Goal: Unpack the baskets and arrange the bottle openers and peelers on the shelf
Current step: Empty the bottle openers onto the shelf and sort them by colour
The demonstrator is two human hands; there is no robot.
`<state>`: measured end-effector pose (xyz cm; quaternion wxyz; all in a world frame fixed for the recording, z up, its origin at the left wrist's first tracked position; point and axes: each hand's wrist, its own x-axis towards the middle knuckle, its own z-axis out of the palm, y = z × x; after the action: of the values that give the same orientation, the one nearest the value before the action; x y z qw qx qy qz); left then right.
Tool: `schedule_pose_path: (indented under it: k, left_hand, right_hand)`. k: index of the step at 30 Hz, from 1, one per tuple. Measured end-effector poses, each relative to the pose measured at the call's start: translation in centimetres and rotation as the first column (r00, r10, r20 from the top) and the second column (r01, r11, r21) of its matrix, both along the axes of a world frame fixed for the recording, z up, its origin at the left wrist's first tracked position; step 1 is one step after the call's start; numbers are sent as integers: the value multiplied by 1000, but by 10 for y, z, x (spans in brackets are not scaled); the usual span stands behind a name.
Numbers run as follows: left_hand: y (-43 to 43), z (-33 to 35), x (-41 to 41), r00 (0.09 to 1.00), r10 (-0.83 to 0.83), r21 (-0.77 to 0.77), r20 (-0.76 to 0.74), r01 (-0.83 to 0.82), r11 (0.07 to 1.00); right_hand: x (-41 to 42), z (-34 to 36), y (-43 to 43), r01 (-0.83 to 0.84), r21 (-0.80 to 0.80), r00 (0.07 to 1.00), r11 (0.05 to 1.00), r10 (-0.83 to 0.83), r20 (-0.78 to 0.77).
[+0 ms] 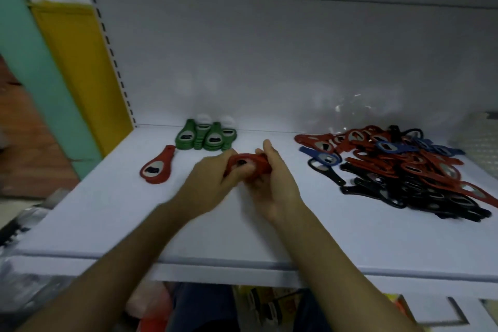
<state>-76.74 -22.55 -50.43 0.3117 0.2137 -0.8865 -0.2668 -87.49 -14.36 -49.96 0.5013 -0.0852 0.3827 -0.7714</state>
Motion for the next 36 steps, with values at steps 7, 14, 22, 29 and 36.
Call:
schedule_pose_path:
  k: [7, 14, 22, 29, 36]
  left_hand:
    - [-44, 48, 47, 823, -277, 326, 495, 120, 938]
    - [-74, 67, 53, 890, -261, 495, 374, 47, 868]
    - [-121, 22, 84, 760, 406, 29, 507, -486, 874]
    - [-121, 9, 80, 816, 359, 239, 454, -500, 833]
    - [-122, 12, 79, 843, 317, 331, 436, -477, 814]
  right_hand:
    - [-28, 11, -5, -447, 183, 390, 876, 375, -841]
    - [-17, 28, -42, -395, 308, 542, 866, 490, -682]
    - [33, 8, -97, 6, 465, 743, 886, 307, -595]
    - [65, -3, -134, 118, 513, 552, 850, 373, -745]
    - [51, 8, -130, 15, 609, 516, 793, 516, -684]
